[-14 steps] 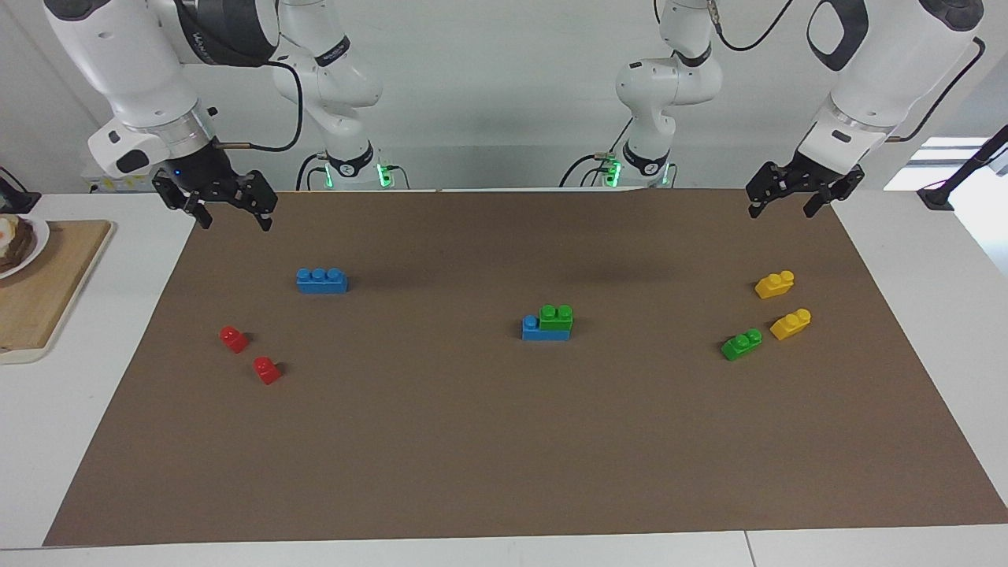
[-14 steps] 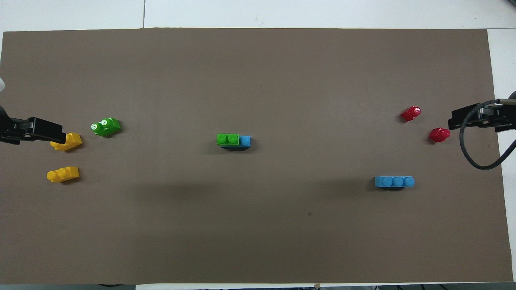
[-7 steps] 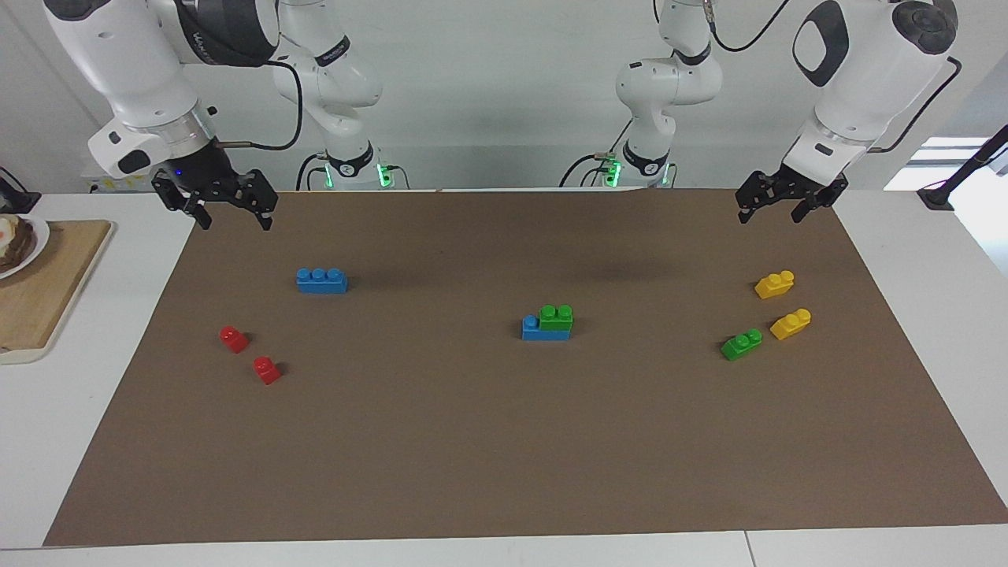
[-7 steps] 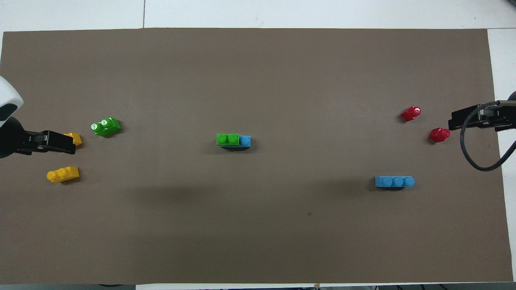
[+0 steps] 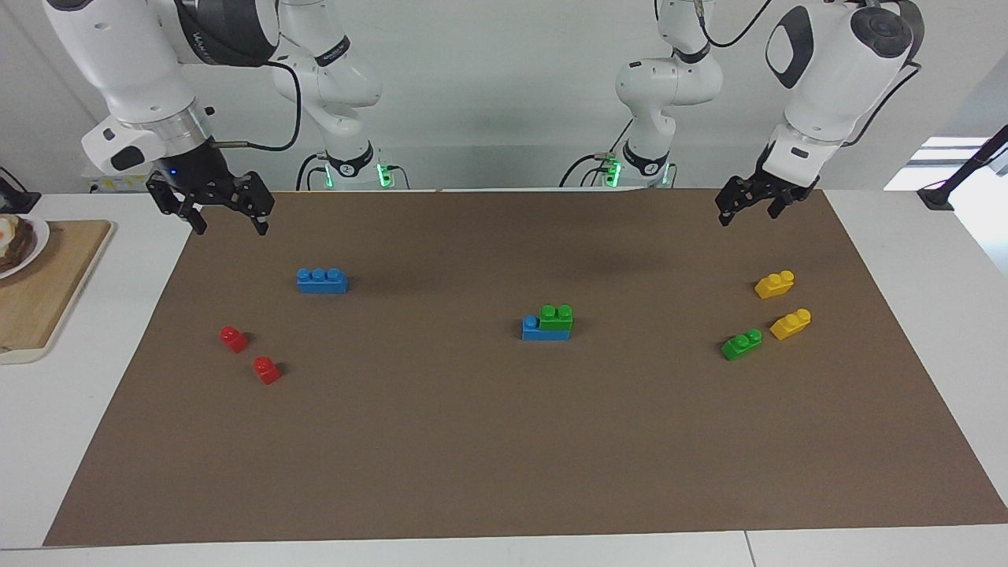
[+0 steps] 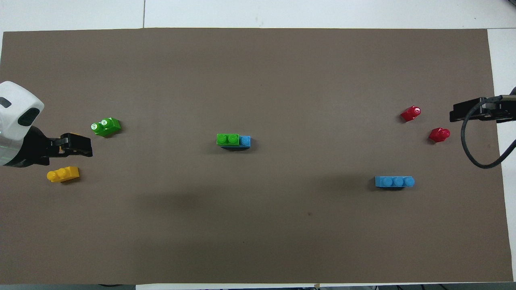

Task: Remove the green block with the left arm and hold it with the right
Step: 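Move the left gripper while the right gripper moves toward the center brick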

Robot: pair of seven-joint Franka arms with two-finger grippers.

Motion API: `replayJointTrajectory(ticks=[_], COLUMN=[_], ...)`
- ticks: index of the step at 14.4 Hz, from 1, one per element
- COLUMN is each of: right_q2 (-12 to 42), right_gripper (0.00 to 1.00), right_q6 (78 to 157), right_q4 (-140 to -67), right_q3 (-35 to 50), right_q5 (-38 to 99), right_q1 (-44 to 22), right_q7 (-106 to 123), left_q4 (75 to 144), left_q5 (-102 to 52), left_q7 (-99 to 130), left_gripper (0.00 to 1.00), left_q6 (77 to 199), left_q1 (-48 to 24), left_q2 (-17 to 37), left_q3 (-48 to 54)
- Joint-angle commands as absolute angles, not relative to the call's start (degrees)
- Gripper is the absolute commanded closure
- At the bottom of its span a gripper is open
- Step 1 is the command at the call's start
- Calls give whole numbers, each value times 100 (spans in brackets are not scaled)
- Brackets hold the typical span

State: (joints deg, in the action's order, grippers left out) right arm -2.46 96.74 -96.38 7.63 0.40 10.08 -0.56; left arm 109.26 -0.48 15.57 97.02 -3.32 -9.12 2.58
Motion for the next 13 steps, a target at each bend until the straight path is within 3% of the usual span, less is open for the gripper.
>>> replayJointTrajectory(ticks=[1, 13], right_q2=[-325, -229], right_gripper=[0, 1], right_q6=[9721, 10142], right_q4=[-9738, -10054], right_q3=[800, 817], right_q5=[79, 1343], right_q1=[1037, 19], right_q7=[114, -5823], left_q4=[11136, 11127], left_q5=[-9, -694], left_q7=[2922, 5132], left_gripper=[0, 0], left_q6=[9809, 10177], left_q1=[-711, -1265], left_q2=[-1090, -1072], left_q3=[229, 272])
